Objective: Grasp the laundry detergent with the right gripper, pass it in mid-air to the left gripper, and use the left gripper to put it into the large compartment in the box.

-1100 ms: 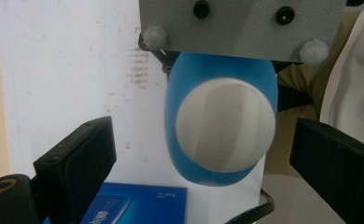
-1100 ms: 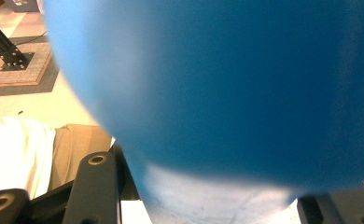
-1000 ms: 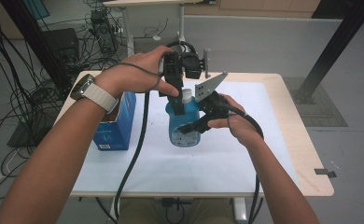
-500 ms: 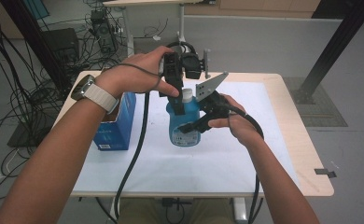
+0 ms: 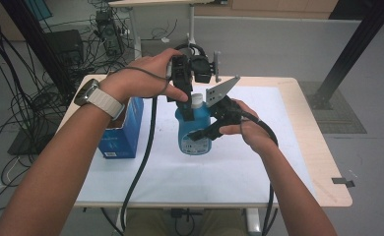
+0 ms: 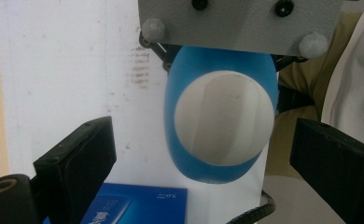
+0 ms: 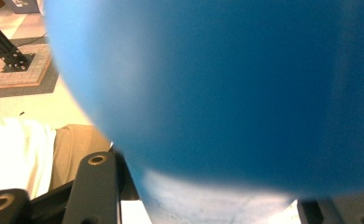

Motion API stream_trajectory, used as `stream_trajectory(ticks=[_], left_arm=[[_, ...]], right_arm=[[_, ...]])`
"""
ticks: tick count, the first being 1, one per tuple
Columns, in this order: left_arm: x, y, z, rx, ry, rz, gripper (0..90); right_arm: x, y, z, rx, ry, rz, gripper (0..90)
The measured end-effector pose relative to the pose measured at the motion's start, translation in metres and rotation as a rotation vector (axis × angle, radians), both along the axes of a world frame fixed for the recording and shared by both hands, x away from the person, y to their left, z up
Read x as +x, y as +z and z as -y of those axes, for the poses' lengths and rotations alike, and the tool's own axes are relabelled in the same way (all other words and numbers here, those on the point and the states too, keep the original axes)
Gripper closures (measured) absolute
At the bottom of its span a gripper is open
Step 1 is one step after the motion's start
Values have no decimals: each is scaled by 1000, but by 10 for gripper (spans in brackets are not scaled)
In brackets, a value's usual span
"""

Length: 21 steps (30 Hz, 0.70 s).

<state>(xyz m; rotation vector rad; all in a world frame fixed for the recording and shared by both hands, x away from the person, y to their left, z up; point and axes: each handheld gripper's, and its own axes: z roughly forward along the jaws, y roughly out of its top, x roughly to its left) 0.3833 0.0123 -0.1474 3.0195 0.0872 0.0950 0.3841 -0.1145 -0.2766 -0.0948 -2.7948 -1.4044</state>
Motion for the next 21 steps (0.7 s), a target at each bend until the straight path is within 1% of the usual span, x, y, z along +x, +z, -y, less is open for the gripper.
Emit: stream_trajectory(ticks=[1, 3, 7, 14, 15, 17, 19, 21], left_arm=[[0, 0, 0, 0, -1, -1, 74], [0, 0, 0, 0, -2, -1, 74], [0, 0, 0, 0, -2, -1, 74], [0, 0, 1, 4, -4, 0, 74], [0, 0, 1, -1, 1, -1, 74], [0, 0, 1, 3, -5, 0, 74], [0, 0, 1, -1, 0, 0, 75], [-1, -1, 1, -2, -1, 0, 75]], right_arm=[[0, 0, 0, 0, 1, -8, 444], [0, 0, 0, -1, 1, -9, 444], [0, 0, 1, 0, 0, -5, 444], [0, 0, 2, 3, -1, -12, 444], [0, 1, 2, 3, -2, -9, 444], [0, 1, 2, 4, -3, -6, 444], [0, 1, 2, 1, -6, -13, 444], [0, 1, 2, 1, -5, -8, 444]])
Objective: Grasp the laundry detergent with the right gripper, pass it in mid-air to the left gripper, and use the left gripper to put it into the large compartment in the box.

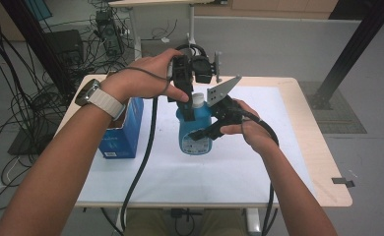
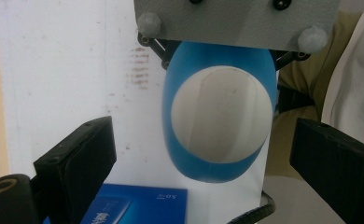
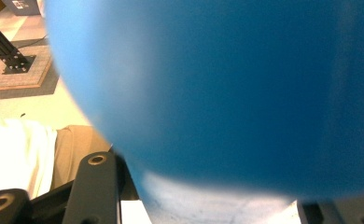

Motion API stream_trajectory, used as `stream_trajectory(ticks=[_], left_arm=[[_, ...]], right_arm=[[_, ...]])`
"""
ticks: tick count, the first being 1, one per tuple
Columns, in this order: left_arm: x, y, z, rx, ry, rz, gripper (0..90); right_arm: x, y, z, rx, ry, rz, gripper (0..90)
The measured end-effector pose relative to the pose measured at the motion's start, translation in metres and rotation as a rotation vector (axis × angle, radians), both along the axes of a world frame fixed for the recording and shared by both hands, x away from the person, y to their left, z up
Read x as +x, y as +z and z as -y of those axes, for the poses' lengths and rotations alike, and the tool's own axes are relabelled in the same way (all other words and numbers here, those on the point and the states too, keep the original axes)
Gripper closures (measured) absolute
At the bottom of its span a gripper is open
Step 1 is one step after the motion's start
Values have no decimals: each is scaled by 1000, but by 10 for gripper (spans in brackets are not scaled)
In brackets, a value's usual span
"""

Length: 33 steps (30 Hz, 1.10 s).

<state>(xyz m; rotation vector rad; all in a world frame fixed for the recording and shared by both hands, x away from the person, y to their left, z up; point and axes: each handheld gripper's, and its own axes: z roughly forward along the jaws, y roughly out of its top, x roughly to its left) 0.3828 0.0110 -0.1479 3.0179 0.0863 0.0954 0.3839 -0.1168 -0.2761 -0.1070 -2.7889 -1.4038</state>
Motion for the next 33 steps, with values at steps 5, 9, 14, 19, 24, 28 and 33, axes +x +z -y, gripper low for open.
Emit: stream_trajectory(ticks=[5, 9, 14, 19, 24, 28, 33], left_arm=[[0, 0, 0, 0, -3, 0, 75], [0, 0, 0, 1, -7, 0, 75], [1, -1, 0, -2, -5, 1, 75], [1, -1, 0, -2, -8, 3, 76], [1, -2, 1, -2, -13, 3, 78], [1, -2, 1, -3, -13, 4, 79], [1, -3, 2, -7, -17, 6, 80]], right_arm=[[0, 0, 0, 2, 1, 0, 444], [0, 0, 0, 3, 2, 0, 444], [0, 0, 0, 2, 1, -2, 444], [0, 0, 0, 2, 2, -3, 444], [0, 0, -1, 2, 3, -3, 444], [1, 0, 0, 2, 0, -7, 444], [1, 0, -1, 0, -4, -7, 444]])
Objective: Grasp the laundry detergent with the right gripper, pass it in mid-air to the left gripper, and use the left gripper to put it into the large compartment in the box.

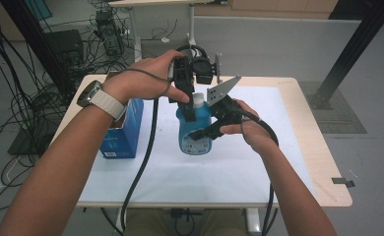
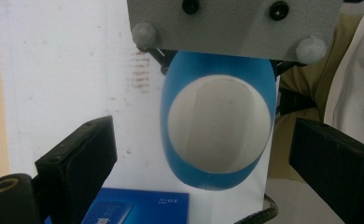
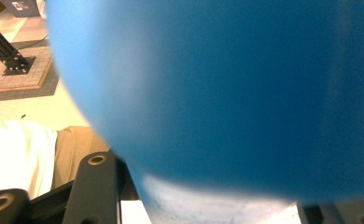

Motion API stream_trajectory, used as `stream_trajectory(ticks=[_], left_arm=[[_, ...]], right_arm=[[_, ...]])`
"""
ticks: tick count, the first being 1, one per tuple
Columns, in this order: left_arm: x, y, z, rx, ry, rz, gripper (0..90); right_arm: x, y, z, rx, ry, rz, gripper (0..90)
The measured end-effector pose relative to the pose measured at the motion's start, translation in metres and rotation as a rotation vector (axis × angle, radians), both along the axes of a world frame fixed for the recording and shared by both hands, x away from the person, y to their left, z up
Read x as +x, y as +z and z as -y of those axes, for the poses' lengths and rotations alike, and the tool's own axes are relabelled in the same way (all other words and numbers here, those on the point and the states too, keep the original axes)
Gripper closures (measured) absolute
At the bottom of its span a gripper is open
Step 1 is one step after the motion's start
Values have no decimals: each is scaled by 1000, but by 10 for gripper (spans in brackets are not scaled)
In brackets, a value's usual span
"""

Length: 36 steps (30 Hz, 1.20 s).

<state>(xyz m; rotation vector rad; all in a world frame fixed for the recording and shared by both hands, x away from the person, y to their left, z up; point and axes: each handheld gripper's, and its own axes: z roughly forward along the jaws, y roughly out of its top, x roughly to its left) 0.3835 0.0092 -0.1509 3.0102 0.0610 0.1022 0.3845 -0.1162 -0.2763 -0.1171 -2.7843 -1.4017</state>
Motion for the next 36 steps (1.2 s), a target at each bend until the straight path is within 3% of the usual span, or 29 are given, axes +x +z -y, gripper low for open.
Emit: stream_trajectory(ticks=[36], left_arm=[[2, -15, 4, -16, -32, -4, 113]], right_arm=[[-3, 6, -3, 17, 9, 13, 444]])
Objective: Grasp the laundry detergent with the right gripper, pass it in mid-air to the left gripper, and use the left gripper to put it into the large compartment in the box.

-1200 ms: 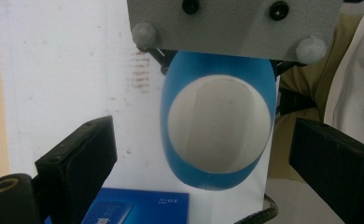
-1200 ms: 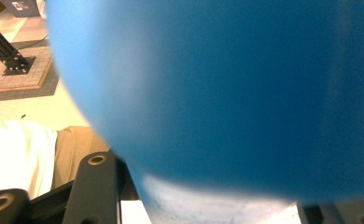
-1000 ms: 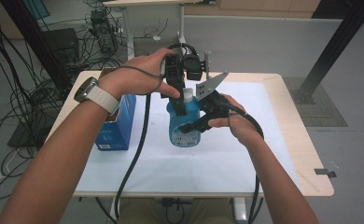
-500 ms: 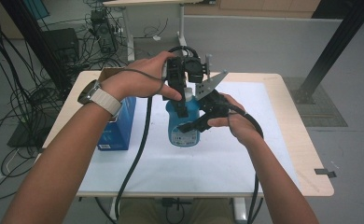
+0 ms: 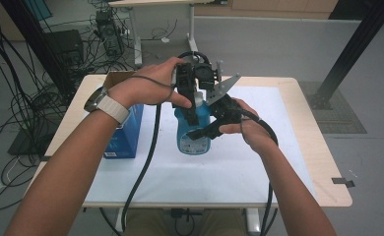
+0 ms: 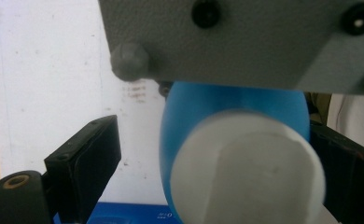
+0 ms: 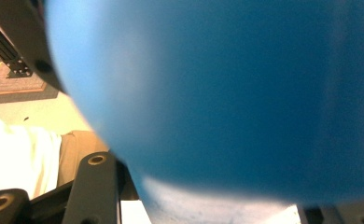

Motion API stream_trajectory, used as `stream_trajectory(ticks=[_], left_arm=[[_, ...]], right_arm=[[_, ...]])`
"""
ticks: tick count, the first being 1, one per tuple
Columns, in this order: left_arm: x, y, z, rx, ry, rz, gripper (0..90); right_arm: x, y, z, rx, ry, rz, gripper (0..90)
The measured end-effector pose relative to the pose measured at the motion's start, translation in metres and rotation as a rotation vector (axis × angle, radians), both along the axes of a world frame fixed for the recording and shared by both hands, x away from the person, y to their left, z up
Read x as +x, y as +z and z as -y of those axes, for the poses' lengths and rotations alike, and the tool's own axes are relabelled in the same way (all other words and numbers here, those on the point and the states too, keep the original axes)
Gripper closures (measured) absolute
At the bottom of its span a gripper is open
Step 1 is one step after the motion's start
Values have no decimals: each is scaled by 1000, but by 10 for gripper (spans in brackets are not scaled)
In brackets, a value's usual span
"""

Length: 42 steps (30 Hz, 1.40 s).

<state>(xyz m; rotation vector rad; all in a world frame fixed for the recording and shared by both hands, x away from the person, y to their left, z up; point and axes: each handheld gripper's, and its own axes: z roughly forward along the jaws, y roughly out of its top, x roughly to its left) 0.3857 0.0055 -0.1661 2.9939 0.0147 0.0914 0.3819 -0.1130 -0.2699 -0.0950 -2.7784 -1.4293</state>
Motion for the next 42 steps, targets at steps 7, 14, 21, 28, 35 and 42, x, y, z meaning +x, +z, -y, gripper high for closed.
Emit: stream_trajectory(ticks=[7, 14, 21, 28, 35, 42], left_arm=[[0, -2, -1, 2, -3, -5, 123], [0, -5, -1, -4, -7, -16, 153], [0, -6, -1, -12, -7, -19, 180], [0, -8, -1, -11, -14, -31, 221], [0, -9, -1, -14, -14, -40, 263], [0, -9, -1, -11, -25, -51, 313]], right_arm=[[0, 1, 0, 4, 0, 2, 444], [-1, 1, 1, 10, 3, -5, 443], [-1, 0, 0, 8, 3, -9, 443], [-1, 0, -1, 7, 11, -12, 443], [0, -1, -1, 11, 8, -2, 443], [-1, -1, -1, 9, 9, -4, 443]])
